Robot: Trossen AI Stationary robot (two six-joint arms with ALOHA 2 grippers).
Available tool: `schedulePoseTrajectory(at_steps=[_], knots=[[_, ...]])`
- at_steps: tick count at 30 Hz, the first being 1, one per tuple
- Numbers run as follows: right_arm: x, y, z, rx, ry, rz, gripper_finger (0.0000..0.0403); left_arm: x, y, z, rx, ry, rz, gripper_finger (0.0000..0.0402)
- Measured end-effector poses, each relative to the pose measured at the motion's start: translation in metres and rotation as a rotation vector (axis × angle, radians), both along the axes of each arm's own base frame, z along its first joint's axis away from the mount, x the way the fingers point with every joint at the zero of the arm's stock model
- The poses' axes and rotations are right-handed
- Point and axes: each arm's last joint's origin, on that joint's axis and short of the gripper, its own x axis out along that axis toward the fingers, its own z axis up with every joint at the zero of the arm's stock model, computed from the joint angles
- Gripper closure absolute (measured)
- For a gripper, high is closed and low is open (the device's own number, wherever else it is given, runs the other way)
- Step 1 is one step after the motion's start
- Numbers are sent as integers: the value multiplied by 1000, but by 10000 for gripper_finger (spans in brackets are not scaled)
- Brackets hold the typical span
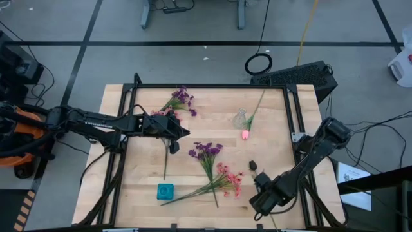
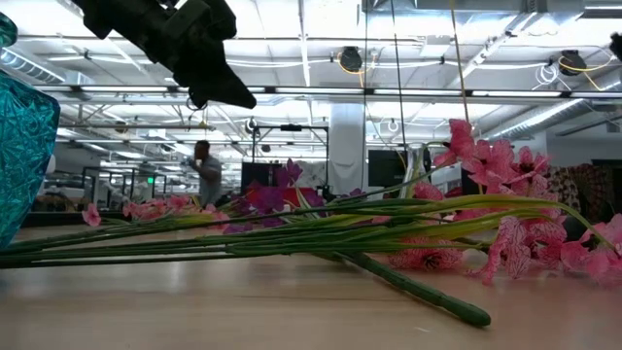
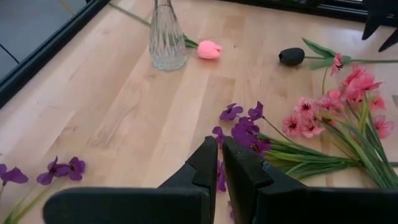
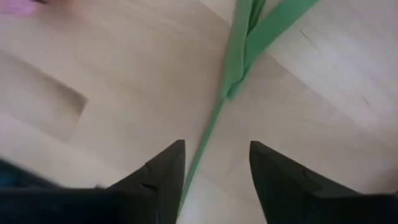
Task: Sort flowers into vase by color
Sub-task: Move the black tulip to the center of the table
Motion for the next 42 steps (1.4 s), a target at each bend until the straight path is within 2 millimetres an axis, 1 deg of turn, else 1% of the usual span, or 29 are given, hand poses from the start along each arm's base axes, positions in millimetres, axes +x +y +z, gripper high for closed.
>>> schedulePoseTrajectory(at_steps=[5, 12, 15, 22, 26, 33, 36, 38, 42], knots=[[5, 4, -16, -34, -2, -2, 223, 0, -1, 0, -2, -1, -1, 369], [8, 6, -31, -76, 27, -3, 239, 0, -5, 0, -1, -1, -19, 369], [9, 6, -35, -108, 7, -4, 250, 0, -6, 0, 0, -1, -21, 369], [11, 7, -36, -106, -1, -67, 293, 0, -6, 0, 4, 0, -23, 369], [11, 8, -37, -102, -5, -81, 329, 0, -6, 0, 8, 1, -25, 369], [13, 10, -44, -121, 7, -117, 395, 0, -6, 0, 9, 5, -26, 369], [12, 10, -45, -144, -10, -165, 396, 0, -6, 0, 9, 5, -26, 369], [11, 10, -42, -145, -25, -186, 396, 0, -6, 0, 9, 5, -26, 369], [7, 10, -30, -201, -49, -212, 400, 0, -6, 0, 9, 5, -26, 369]])
